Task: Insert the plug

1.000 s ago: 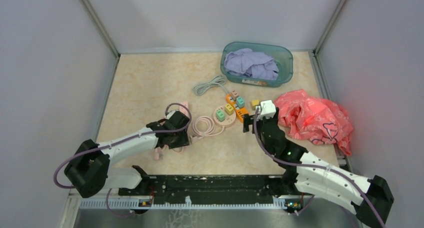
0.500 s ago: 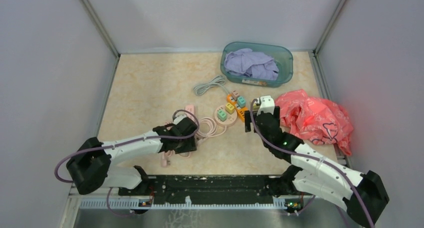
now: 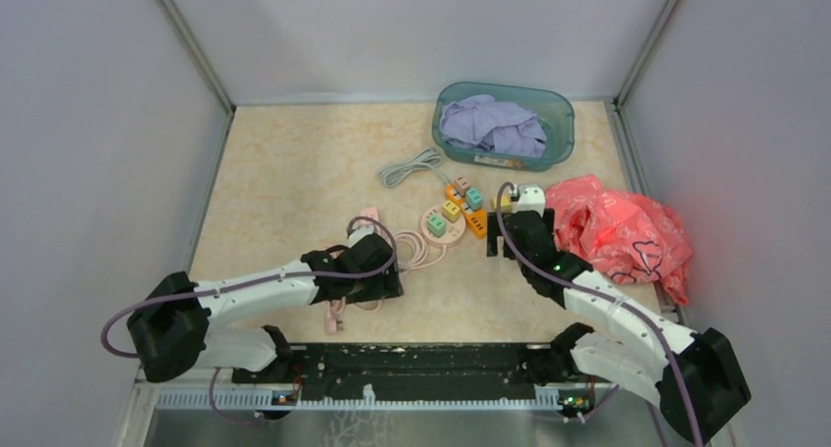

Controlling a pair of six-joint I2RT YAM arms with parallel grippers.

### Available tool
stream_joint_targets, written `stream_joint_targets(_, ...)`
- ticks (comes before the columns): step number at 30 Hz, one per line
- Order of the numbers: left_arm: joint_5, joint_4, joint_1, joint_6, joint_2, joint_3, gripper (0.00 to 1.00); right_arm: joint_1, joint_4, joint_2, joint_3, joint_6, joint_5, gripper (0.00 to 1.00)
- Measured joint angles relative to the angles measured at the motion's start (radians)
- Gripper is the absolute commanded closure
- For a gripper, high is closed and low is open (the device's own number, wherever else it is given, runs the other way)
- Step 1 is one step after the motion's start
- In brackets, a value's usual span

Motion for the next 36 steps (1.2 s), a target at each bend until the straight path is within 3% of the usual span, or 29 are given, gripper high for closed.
stream_joint_targets(7, -0.064, -0.037, -0.001, 0.010, -0.127, 0.000, 0.01, -0.055, 0.006, 0.063, 0.000, 0.014, -0.047, 0.10)
stream_joint_targets(21, -0.244, 0.005, 0.062, 0.117, -0.406, -0.043, 0.00, -0.184, -0.016, 0.190, 0.042, 0.107, -0.141, 0.15)
stream_joint_targets(30, -0.175, 0.131, 0.211, 0.208, -0.439, -0.132, 0.00, -0.203, -0.037, 0.253, 0.042, 0.189, -0.132, 0.15)
stream_joint_targets(36, -0.111, 0.183, 0.259, 0.245, -0.453, -0.157, 0.00, -0.203, -0.033, 0.309, 0.042, 0.220, -0.121, 0.22)
